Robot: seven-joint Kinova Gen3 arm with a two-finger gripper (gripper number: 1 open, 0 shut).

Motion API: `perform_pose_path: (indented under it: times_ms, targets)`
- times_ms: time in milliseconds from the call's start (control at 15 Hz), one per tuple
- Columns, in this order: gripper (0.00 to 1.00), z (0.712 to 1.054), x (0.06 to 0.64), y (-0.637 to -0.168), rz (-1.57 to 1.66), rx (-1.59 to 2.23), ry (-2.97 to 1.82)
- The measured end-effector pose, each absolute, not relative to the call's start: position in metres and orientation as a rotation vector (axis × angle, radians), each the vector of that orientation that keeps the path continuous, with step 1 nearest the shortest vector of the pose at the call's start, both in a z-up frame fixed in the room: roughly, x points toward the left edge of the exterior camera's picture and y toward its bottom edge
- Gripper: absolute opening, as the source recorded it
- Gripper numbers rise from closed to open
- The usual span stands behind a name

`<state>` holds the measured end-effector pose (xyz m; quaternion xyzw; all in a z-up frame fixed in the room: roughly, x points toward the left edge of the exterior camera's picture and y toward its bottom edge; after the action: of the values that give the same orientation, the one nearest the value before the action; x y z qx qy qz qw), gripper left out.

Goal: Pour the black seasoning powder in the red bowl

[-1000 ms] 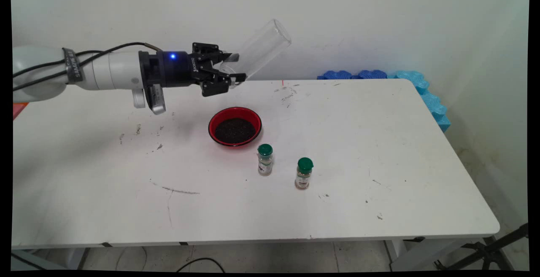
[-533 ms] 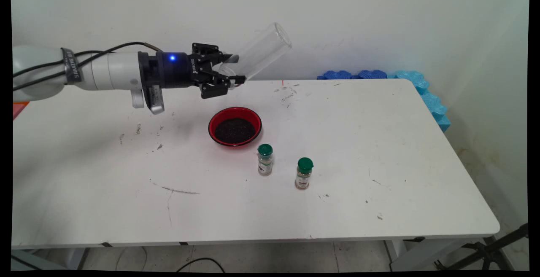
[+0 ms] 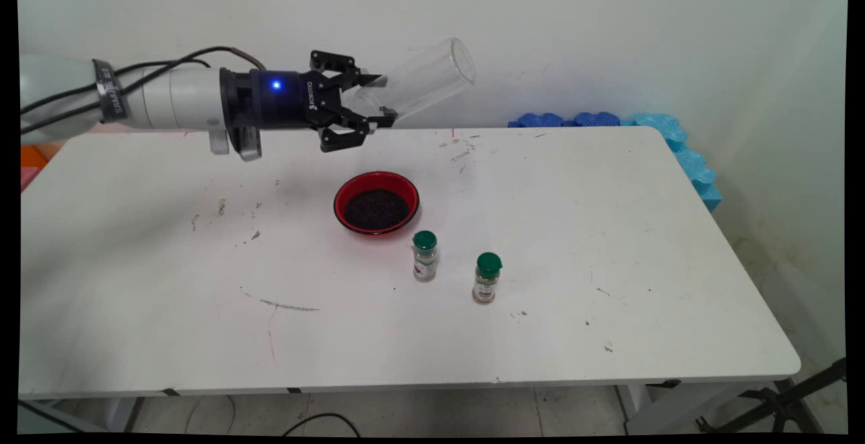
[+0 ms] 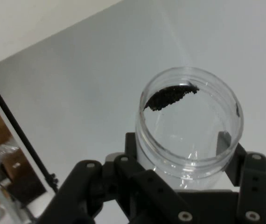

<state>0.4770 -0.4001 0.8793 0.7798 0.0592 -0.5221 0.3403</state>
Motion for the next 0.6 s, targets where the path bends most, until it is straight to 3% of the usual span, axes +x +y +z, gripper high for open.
perform_pose_path:
  times_ms: [600]
  targets:
    - [0.0,0.897,0.474,-0.406,-1.128,1.964,-0.362]
